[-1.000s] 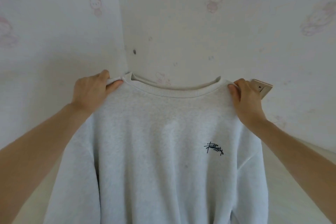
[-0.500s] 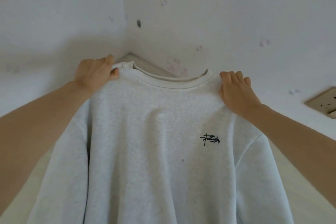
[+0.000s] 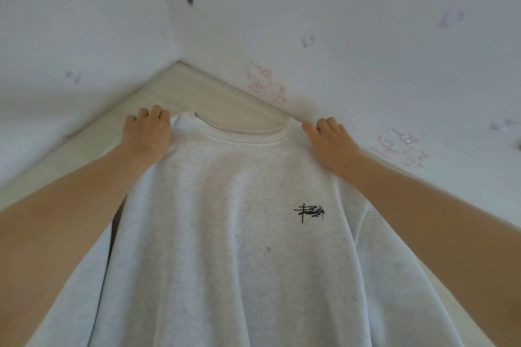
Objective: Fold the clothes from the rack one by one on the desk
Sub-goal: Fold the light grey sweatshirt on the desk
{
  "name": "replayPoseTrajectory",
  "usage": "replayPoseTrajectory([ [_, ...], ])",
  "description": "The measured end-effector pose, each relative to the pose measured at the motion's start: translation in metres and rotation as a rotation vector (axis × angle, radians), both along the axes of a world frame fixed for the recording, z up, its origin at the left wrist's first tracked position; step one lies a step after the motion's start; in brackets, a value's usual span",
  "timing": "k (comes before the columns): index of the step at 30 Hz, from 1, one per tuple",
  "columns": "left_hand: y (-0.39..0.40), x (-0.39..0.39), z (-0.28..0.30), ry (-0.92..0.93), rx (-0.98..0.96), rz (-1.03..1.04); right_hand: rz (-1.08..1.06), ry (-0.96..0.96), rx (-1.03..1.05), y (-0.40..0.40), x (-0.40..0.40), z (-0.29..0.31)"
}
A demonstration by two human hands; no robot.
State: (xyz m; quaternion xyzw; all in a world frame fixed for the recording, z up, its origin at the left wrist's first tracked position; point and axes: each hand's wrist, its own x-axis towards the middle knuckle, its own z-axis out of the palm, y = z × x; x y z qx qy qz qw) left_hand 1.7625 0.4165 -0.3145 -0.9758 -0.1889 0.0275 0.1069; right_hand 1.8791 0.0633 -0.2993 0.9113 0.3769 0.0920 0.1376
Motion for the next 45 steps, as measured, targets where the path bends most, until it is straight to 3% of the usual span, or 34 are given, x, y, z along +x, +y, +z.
replayPoseTrajectory([
  [6, -0.043, -0.018, 0.004, -0.030, -0.260, -0.058, -0.160, 0.298, 0.269, -0.051, -0.019, 0.023],
  [9, -0.089, -0.033, 0.008, 0.019, -0.378, -0.190, -0.399, 0.477, 0.418, -0.103, -0.039, 0.033],
  [15, -0.209, -0.074, 0.019, 0.020, -0.580, -0.384, -0.789, 0.853, 0.391, -0.177, -0.089, 0.036],
  [19, -0.273, -0.100, 0.027, 0.088, -0.636, -0.361, -0.947, 1.129, 0.750, -0.189, -0.108, 0.035],
  [24, -0.324, -0.126, 0.026, 0.259, -0.744, -0.078, -0.997, 1.418, 0.667, -0.206, -0.137, 0.036],
  [29, -0.343, -0.133, 0.020, 0.326, -0.636, -0.023, -0.933, 1.576, 0.585, -0.225, -0.159, 0.033],
  [33, -0.349, -0.133, 0.018, 0.359, -0.567, -0.017, -0.886, 1.462, 0.637, -0.234, -0.146, 0.039],
  [37, -0.355, -0.130, 0.017, 0.357, -0.556, 0.013, -0.769, 1.039, 0.432, -0.248, -0.110, 0.062],
  [39, -0.355, -0.131, 0.015, 0.354, -0.520, 0.008, -0.754, 0.949, 0.512, -0.253, -0.101, 0.071],
  [41, -0.355, -0.133, 0.013, 0.358, -0.496, 0.000, -0.785, 1.109, 0.681, -0.257, -0.101, 0.079],
  [45, -0.355, -0.131, 0.012, 0.362, -0.497, 0.007, -0.824, 1.718, 0.858, -0.274, -0.114, 0.081],
])
